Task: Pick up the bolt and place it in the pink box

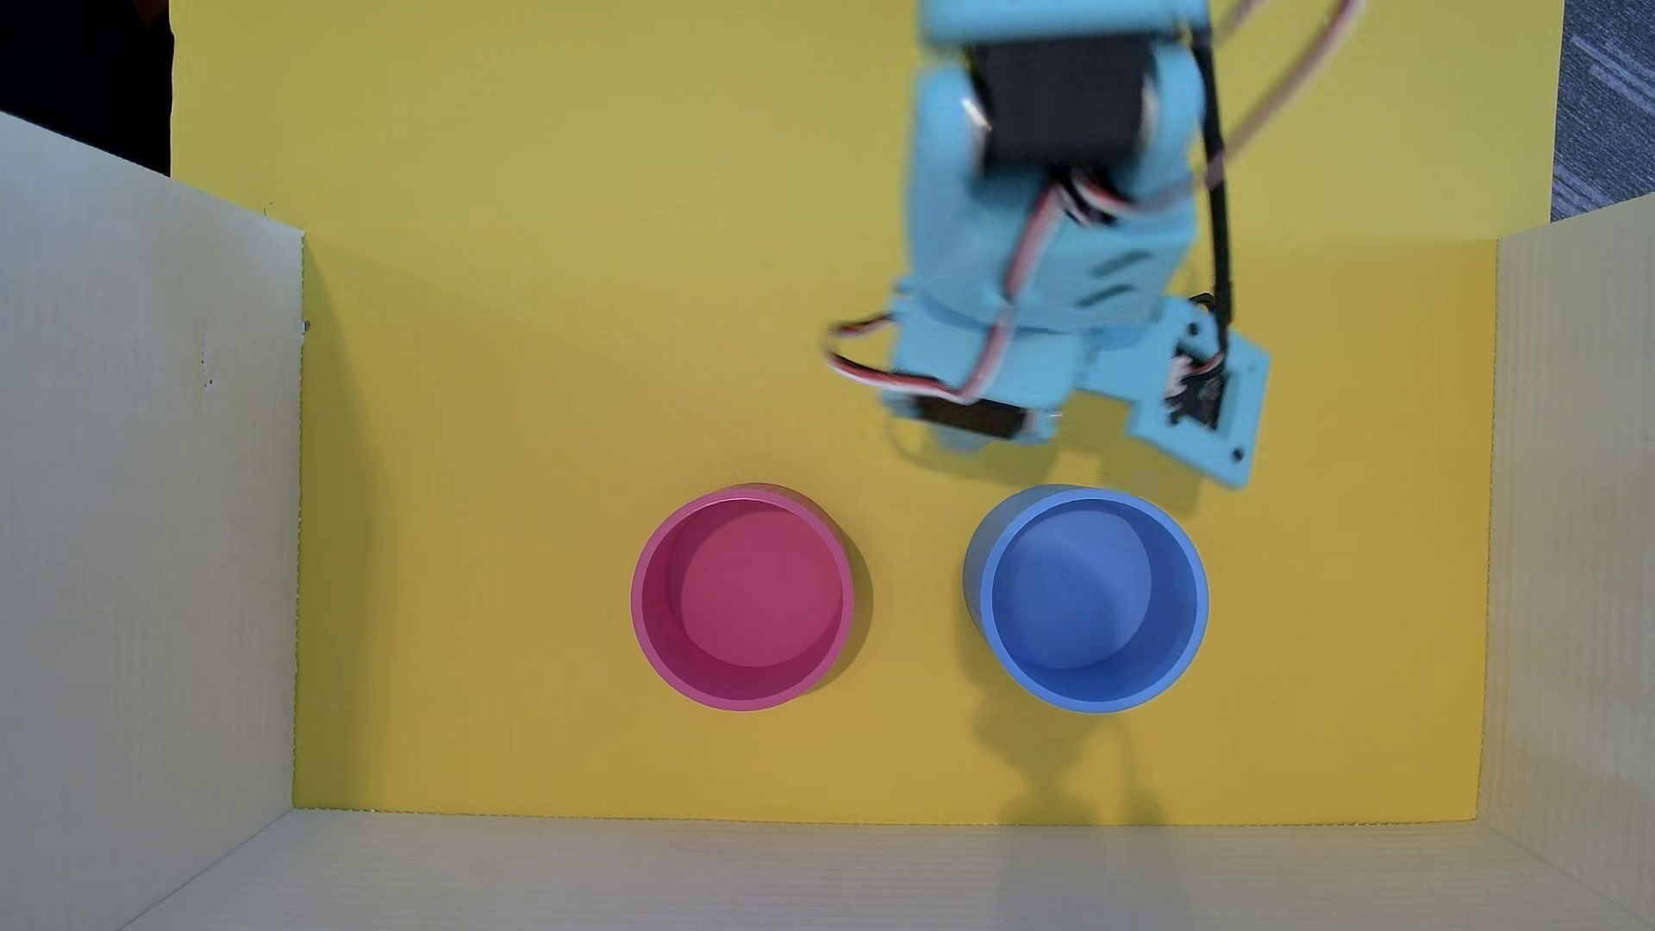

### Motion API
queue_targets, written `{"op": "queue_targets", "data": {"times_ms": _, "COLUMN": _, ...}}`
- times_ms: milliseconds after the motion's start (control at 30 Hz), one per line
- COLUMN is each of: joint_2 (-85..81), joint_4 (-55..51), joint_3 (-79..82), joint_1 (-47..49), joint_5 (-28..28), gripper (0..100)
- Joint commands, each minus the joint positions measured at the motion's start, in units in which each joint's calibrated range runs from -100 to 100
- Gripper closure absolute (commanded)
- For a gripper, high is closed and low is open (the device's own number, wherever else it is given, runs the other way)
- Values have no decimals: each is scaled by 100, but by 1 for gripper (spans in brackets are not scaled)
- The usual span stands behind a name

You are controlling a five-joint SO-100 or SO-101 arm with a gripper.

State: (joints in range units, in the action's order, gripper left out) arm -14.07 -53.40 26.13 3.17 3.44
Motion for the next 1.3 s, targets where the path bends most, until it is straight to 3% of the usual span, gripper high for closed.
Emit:
{"op": "queue_targets", "data": {"times_ms": 0, "joint_2": -411, "joint_4": -207, "joint_3": -727, "joint_1": -405, "joint_5": -159, "gripper": 99}}
{"op": "queue_targets", "data": {"times_ms": 467, "joint_2": 1929, "joint_4": -292, "joint_3": -3486, "joint_1": -1075, "joint_5": -363, "gripper": 99}}
{"op": "queue_targets", "data": {"times_ms": 667, "joint_2": 2484, "joint_4": -292, "joint_3": -3856, "joint_1": -1053, "joint_5": -352, "gripper": 97}}
{"op": "queue_targets", "data": {"times_ms": 933, "joint_2": 2493, "joint_4": -747, "joint_3": -3811, "joint_1": -1016, "joint_5": -363, "gripper": 72}}
{"op": "queue_targets", "data": {"times_ms": 1000, "joint_2": 2493, "joint_4": -927, "joint_3": -3865, "joint_1": -1009, "joint_5": -363, "gripper": 74}}
{"op": "queue_targets", "data": {"times_ms": 1100, "joint_2": 2341, "joint_4": -1202, "joint_3": -3865, "joint_1": -1001, "joint_5": -357, "gripper": 97}}
{"op": "queue_targets", "data": {"times_ms": 1133, "joint_2": 2198, "joint_4": -1262, "joint_3": -3802, "joint_1": -994, "joint_5": -357, "gripper": 100}}
{"op": "queue_targets", "data": {"times_ms": 1267, "joint_2": 1264, "joint_4": -1605, "joint_3": -3287, "joint_1": -987, "joint_5": -363, "gripper": 99}}
